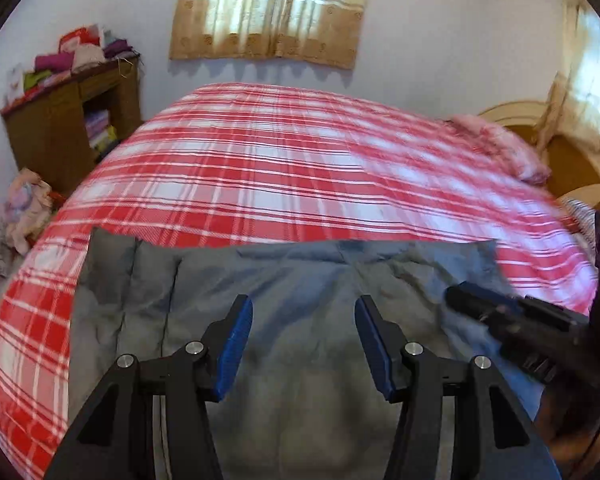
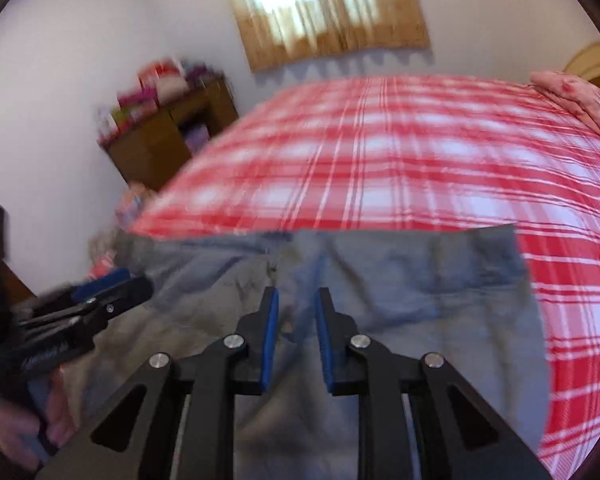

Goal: Fold large clothes

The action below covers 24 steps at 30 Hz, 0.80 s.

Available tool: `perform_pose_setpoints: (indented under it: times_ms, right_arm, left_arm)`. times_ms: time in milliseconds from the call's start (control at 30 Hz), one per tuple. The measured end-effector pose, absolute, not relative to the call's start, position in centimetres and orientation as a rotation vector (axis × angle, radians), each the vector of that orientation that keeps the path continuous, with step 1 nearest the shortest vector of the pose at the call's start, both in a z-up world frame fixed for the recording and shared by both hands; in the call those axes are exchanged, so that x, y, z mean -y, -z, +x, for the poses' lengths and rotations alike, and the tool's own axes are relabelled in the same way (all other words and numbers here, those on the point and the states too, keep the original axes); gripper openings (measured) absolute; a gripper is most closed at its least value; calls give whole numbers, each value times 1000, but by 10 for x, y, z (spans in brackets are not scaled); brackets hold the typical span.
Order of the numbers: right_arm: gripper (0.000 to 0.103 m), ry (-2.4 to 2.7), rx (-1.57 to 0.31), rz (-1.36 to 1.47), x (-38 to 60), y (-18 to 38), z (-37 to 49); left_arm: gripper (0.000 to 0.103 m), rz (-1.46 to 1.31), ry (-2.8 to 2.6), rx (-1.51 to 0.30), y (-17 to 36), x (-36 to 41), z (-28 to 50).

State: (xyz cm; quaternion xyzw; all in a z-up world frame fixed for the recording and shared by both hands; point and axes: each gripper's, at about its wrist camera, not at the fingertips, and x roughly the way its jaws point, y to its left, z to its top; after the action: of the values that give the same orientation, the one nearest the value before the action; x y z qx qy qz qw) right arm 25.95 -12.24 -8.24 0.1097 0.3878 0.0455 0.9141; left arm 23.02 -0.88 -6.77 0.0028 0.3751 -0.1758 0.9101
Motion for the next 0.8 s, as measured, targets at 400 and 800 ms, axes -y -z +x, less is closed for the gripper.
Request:
perform_pose_setpoints:
  times_ms: [400, 800]
  right_arm:
    - [23, -78, -820, 210, 116, 153, 288]
    - [19, -115, -827, 308, 127, 163, 290]
  left_arm:
    - [54, -105, 256, -773, 147, -21, 273]
    - [55, -179, 298, -795, 168, -27, 283]
